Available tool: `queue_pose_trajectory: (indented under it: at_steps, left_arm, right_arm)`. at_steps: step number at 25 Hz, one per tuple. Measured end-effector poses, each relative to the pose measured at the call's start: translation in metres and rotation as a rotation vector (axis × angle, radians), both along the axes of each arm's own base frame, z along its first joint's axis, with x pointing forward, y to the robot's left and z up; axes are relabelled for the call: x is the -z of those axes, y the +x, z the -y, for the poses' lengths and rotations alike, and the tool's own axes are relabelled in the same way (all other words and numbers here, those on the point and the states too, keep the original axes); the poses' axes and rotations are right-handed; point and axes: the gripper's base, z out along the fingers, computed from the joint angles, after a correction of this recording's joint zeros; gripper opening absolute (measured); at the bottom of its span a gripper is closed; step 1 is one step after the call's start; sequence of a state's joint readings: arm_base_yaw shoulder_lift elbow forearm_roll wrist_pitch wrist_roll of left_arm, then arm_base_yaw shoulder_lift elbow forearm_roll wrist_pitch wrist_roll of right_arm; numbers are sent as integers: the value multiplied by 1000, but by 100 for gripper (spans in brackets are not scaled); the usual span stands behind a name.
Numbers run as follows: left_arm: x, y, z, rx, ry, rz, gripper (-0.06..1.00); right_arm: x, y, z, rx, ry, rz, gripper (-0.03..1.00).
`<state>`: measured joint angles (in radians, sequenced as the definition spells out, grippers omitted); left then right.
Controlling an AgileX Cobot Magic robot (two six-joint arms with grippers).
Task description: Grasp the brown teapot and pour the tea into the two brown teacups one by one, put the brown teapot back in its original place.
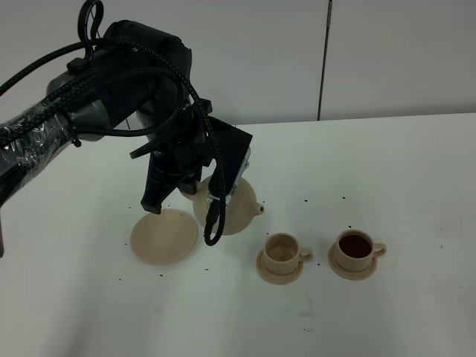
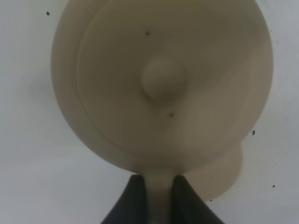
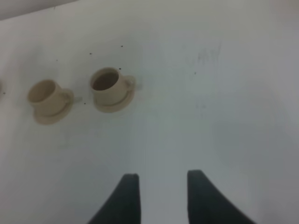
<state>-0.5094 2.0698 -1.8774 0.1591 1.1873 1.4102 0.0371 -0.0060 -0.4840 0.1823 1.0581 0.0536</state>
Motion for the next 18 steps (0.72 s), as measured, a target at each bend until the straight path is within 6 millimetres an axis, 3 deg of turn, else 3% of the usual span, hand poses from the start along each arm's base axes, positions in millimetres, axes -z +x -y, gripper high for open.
queue_pose_trajectory:
  at_steps: [18]
  left_arm:
    - [2, 2, -1, 10, 33, 12, 17]
  right_arm:
    - [0, 0, 0, 0, 0, 0, 24]
